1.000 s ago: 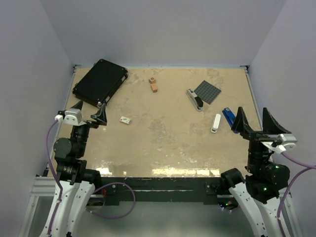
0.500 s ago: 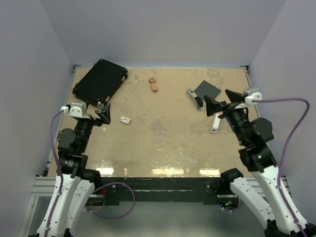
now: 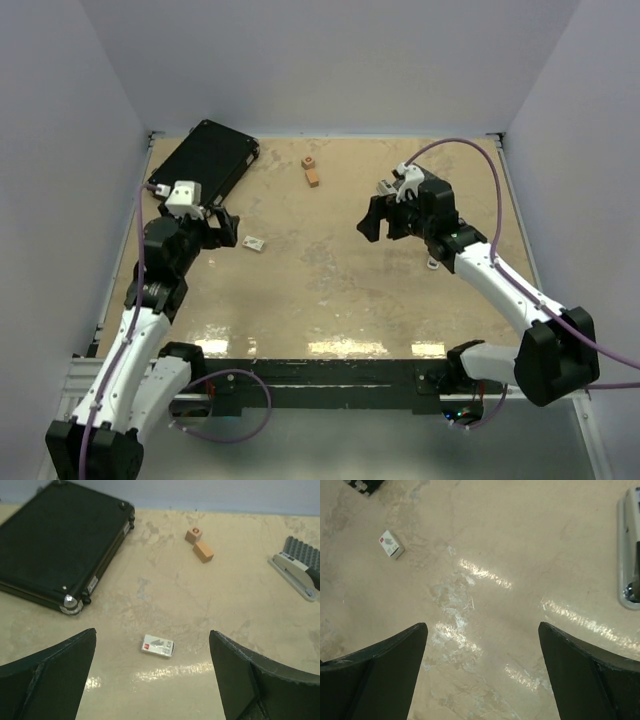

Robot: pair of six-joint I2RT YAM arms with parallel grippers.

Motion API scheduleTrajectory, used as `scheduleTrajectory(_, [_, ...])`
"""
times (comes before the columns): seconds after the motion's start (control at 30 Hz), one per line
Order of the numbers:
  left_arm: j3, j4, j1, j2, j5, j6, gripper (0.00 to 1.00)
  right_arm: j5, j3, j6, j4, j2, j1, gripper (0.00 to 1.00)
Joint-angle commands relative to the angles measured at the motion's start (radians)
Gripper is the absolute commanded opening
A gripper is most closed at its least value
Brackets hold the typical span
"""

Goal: Load the staples into the stapler

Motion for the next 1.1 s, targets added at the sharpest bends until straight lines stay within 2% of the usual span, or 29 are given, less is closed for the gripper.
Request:
scheduleTrajectory(0.0, [0.086, -0.068, 0.008, 0.182, 0.042, -0.077, 1.0, -0.08, -0.009, 0.027, 0.074, 0.018, 0.02, 0.98])
scheduleTrajectory(0.2, [0.228, -0.169, 0.041, 0.523, 0.182, -0.115, 0.99, -0.106, -0.09, 0.042, 0.171, 0.022, 0.06, 0.98])
scheduleTrajectory(0.33, [0.246, -0.114, 0.124, 0.651, 0.329, -0.159, 0.95, -0.141, -0.158, 0.095, 0.316, 0.042, 0.112, 0.98])
scheduleTrajectory(0.47, [0.326, -0.132, 0.138, 0.795, 0.395, -0.126, 0.92, -0.151, -0.196, 0.145, 0.408, 0.093, 0.18, 0.98])
scheduleTrajectory(0.67, [0.416, -0.174, 0.14, 0.934, 0.43, -0.062, 0.77, -0.145, -0.236, 0.28, 0.574, 0.177, 0.244, 0.97])
scheduleTrajectory(0.87, [0.452, -0.18, 0.143, 1.026, 0.404, -0.021, 0.7, -0.079, -0.264, 0.435, 0.732, 0.251, 0.302, 0.96])
scheduleTrajectory(1.07, [0.464, -0.198, 0.143, 1.099, 0.455, 0.001, 0.66, -0.037, -0.258, 0.516, 0.821, 0.321, 0.341, 0.94])
